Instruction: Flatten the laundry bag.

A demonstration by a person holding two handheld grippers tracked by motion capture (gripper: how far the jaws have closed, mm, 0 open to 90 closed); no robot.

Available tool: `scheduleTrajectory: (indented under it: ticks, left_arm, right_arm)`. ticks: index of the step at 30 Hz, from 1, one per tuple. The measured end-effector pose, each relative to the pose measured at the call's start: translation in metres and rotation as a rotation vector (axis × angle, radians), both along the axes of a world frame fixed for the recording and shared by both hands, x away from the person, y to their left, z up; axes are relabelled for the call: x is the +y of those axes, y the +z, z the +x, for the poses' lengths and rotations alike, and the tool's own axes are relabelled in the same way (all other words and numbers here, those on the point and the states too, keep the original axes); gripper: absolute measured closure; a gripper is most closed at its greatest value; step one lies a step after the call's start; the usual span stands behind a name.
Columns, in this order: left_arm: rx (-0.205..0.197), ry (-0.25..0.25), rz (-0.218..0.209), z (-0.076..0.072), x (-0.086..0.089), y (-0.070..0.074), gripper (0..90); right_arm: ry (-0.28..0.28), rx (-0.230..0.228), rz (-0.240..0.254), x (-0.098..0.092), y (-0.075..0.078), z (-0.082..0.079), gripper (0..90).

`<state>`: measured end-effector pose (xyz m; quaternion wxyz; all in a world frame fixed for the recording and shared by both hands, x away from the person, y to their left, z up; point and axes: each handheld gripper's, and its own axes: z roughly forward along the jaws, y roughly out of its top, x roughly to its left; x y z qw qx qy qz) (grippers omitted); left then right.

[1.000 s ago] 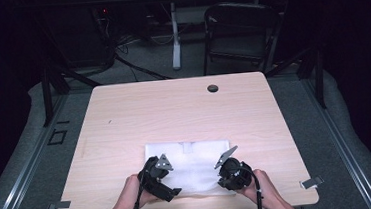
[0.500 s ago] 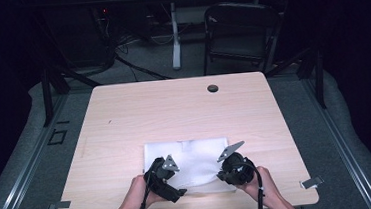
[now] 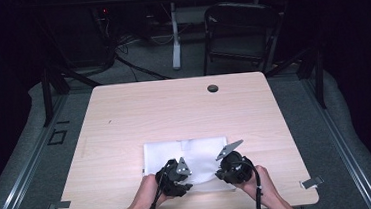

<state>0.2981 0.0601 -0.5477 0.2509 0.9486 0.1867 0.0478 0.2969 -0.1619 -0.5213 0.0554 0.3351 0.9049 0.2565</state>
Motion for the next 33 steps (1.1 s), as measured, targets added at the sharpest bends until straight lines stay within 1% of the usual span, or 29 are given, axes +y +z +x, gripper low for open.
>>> scheduleTrajectory:
  ticks: [1, 2, 3, 4, 6, 7, 8, 9, 10, 11, 12, 13, 14, 15, 16, 18, 19, 20, 21, 23, 24, 25, 27, 28, 31, 33]
  left_arm:
    - [0.0, 0.001, 0.004, 0.0, 0.0, -0.001, 77.4]
    - [0.005, 0.005, -0.002, 0.001, 0.0, -0.002, 81.7]
    - [0.014, 0.011, -0.009, 0.003, 0.001, -0.002, 83.8]
    - [0.019, 0.028, -0.017, 0.004, 0.001, -0.002, 84.9]
    - [0.039, 0.049, -0.032, 0.007, 0.001, -0.002, 86.1]
    - [0.046, 0.057, -0.027, 0.007, 0.001, -0.001, 86.2]
    - [0.056, 0.064, -0.028, 0.008, 0.0, -0.002, 86.3]
    - [0.054, 0.065, -0.025, 0.008, -0.001, -0.003, 86.3]
    - [0.06, 0.074, -0.022, 0.009, -0.002, -0.003, 86.3]
    - [0.064, 0.072, -0.016, 0.01, -0.004, -0.003, 86.3]
    - [0.059, 0.069, -0.013, 0.01, -0.005, -0.002, 86.3]
    - [0.055, 0.075, -0.021, 0.01, -0.006, -0.002, 86.3]
    - [0.053, 0.07, -0.016, 0.01, -0.007, -0.002, 86.3]
    - [0.055, 0.068, -0.019, 0.01, -0.008, -0.001, 86.4]
    - [0.054, 0.067, -0.018, 0.009, -0.009, -0.001, 86.3]
    - [0.051, 0.065, -0.018, 0.009, -0.009, -0.001, 86.3]
    - [0.049, 0.064, -0.021, 0.009, -0.008, -0.001, 86.3]
    - [0.046, 0.061, -0.019, 0.009, -0.008, 0.0, 86.3]
    - [0.046, 0.062, -0.025, 0.009, -0.007, 0.0, 86.3]
    - [0.041, 0.065, -0.03, 0.01, -0.006, 0.001, 86.2]
    - [0.04, 0.066, -0.033, 0.01, -0.006, 0.001, 86.3]
    - [0.039, 0.07, -0.036, 0.009, -0.006, 0.002, 86.3]
    - [0.038, 0.082, -0.047, 0.009, -0.006, 0.003, 86.3]
    - [0.034, 0.086, -0.057, 0.009, -0.005, 0.004, 86.4]
    - [0.043, 0.102, -0.077, 0.011, -0.004, 0.005, 86.4]
    - [0.044, 0.104, -0.077, 0.012, -0.003, 0.006, 86.4]
  right_arm:
    - [0.002, 0.006, -0.002, 0.001, -0.001, 0.0, 85.2]
    - [0.008, 0.01, -0.009, 0.001, -0.002, 0.0, 83.6]
    - [0.011, 0.011, -0.012, 0.001, -0.002, 0.0, 81.8]
    - [0.007, 0.005, -0.009, 0.001, -0.002, 0.0, 78.9]
    - [0.004, -0.016, 0.001, -0.001, 0.004, -0.004, 75.5]
    - [-0.007, -0.035, 0.022, -0.002, 0.007, -0.007, 75.3]
    - [0.008, -0.049, 0.023, -0.003, 0.011, -0.01, 75.4]
    - [0.013, -0.064, 0.036, -0.004, 0.014, -0.013, 77.0]
    - [0.023, -0.077, 0.048, -0.004, 0.016, -0.016, 79.5]
    - [0.038, -0.079, 0.049, -0.003, 0.016, -0.02, 82.2]
    - [0.057, -0.082, 0.05, -0.002, 0.014, -0.023, 85.2]
    - [0.075, -0.064, 0.041, 0.002, 0.009, -0.025, 87.5]
    - [0.08, -0.059, 0.035, 0.005, 0.004, -0.027, 89.4]
    - [0.105, -0.055, 0.004, 0.009, -0.001, -0.028, 90.0]
    - [0.108, -0.062, -0.03, 0.013, -0.007, -0.028, 90.0]
    - [0.126, -0.103, -0.058, 0.019, -0.015, -0.026, 90.0]
    - [0.121, -0.133, -0.047, 0.02, -0.018, -0.024, 90.0]
    - [0.127, -0.136, -0.048, 0.021, -0.019, -0.021, 90.0]
    - [0.116, -0.146, -0.036, 0.021, -0.023, -0.02, 90.0]
    - [0.117, -0.144, -0.045, 0.021, -0.028, -0.017, 90.0]
    - [0.116, -0.144, -0.068, 0.02, -0.03, -0.016, 90.0]
    - [0.115, -0.146, -0.063, 0.02, -0.031, -0.017, 90.0]
    - [0.112, -0.162, -0.052, 0.019, -0.031, -0.017, 90.0]
    - [0.117, -0.163, -0.046, 0.019, -0.03, -0.017, 90.0]
    - [0.136, -0.179, -0.028, 0.022, -0.029, -0.02, 90.0]
    - [0.159, -0.191, -0.037, 0.024, -0.028, -0.022, 90.0]
